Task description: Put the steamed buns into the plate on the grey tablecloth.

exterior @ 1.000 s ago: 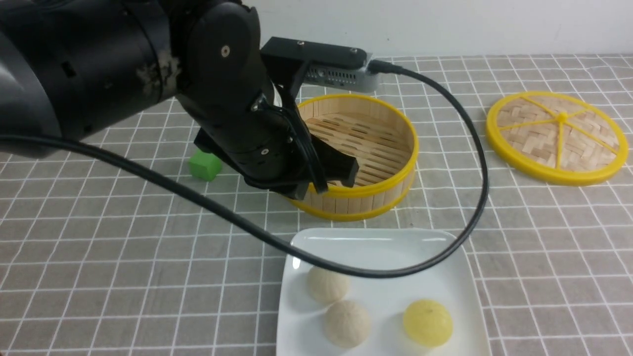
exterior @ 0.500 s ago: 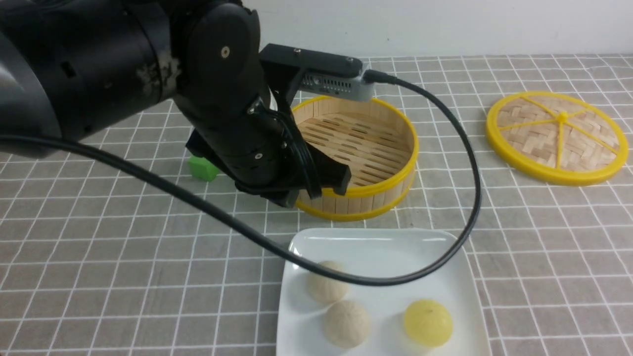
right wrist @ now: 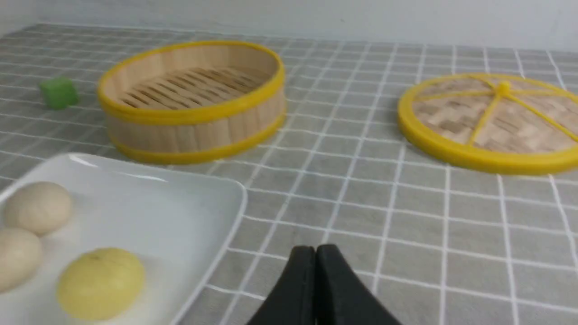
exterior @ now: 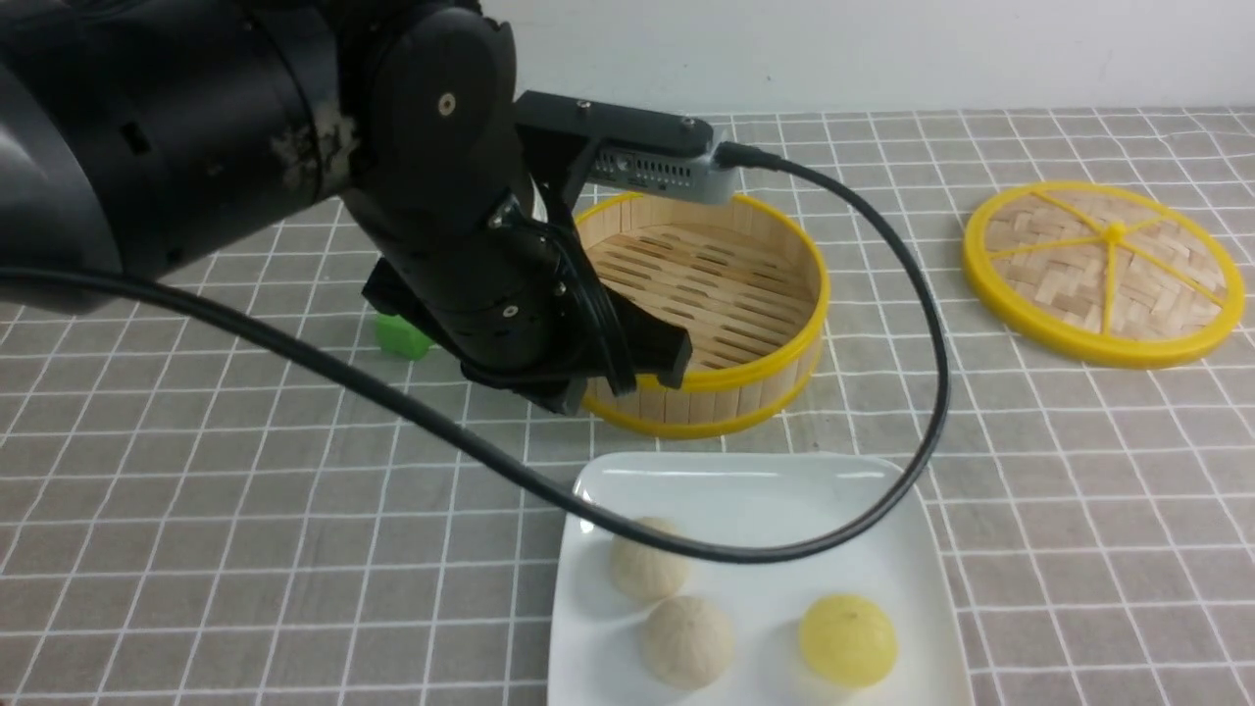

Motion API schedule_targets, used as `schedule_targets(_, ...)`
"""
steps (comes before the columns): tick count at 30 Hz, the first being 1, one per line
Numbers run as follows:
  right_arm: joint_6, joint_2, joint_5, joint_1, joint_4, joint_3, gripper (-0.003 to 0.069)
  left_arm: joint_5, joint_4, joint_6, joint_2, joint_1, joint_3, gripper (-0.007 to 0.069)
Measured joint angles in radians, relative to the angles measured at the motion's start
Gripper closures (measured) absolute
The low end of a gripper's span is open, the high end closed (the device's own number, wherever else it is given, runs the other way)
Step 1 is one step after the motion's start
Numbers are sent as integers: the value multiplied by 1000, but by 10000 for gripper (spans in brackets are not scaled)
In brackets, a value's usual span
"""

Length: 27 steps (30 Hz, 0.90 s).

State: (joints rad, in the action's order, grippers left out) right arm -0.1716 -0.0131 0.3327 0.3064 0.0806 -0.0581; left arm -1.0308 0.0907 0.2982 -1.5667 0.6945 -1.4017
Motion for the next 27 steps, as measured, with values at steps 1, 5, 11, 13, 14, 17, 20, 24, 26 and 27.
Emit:
schedule_targets(1,0,15,-1,-35,12,30,648,3,6,0,0,0,0,603)
schedule_targets(5,0,22,21,-123,34,79,645,4,34,0,0,0,0,607)
schedule_targets(11,0,22,49,-188,36,75,640,-2,48,0,7,0,0,606)
schedule_targets(13,0,22,50,-201,36,74,638,-15,51,0,20,0,0,606)
schedule_targets(14,0,22,50,-205,36,74,638,-22,55,-3,28,0,0,606)
schedule_targets(17,0,22,51,-210,36,74,634,-50,69,-19,75,0,0,606)
schedule_targets(20,0,22,51,-210,36,74,629,-106,89,-25,146,0,0,606)
schedule_targets(24,0,22,51,-210,36,74,622,-194,105,-27,265,0,6,606)
schedule_targets(26,0,22,51,-210,36,74,617,-203,106,-27,338,0,28,606)
schedule_targets(27,0,22,51,-210,36,74,615,-206,106,-27,362,0,39,606)
